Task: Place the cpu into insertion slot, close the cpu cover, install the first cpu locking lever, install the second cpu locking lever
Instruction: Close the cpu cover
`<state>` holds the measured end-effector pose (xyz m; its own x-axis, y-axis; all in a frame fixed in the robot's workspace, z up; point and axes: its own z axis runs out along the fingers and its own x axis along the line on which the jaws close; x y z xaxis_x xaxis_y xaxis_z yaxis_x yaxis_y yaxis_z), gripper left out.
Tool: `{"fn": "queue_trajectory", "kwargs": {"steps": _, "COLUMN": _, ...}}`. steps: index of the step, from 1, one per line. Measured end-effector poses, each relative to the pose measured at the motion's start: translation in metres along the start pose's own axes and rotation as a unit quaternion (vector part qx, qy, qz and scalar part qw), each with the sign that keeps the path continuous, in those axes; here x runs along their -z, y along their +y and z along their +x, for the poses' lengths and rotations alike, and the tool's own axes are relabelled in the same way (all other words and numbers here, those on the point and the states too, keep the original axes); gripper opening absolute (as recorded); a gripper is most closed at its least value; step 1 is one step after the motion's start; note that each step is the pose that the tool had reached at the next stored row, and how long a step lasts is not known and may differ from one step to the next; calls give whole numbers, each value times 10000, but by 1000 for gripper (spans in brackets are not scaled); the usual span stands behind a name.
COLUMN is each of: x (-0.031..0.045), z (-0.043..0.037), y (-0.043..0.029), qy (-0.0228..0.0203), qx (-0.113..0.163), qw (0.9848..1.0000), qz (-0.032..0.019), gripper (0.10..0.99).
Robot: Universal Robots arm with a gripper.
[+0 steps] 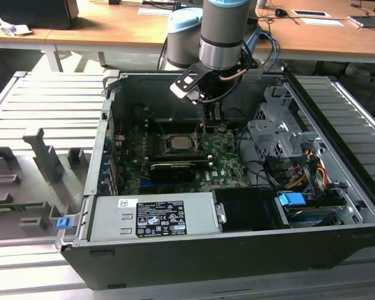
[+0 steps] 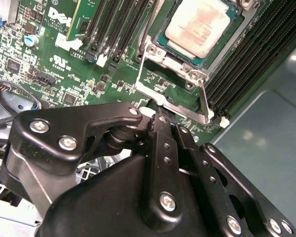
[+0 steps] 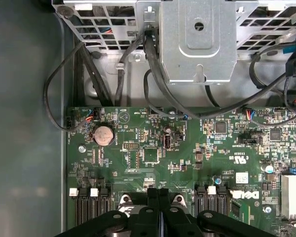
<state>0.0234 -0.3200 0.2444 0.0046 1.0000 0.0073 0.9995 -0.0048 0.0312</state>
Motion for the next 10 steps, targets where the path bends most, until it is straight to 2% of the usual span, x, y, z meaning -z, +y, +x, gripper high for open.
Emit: {"fn": "queue_trajectory", "kwargs": {"steps": 10, "x": 2, "z": 0, "y": -50, "qy": 0, "qx": -1, "qw": 10000, "qz": 0, "gripper": 106}}
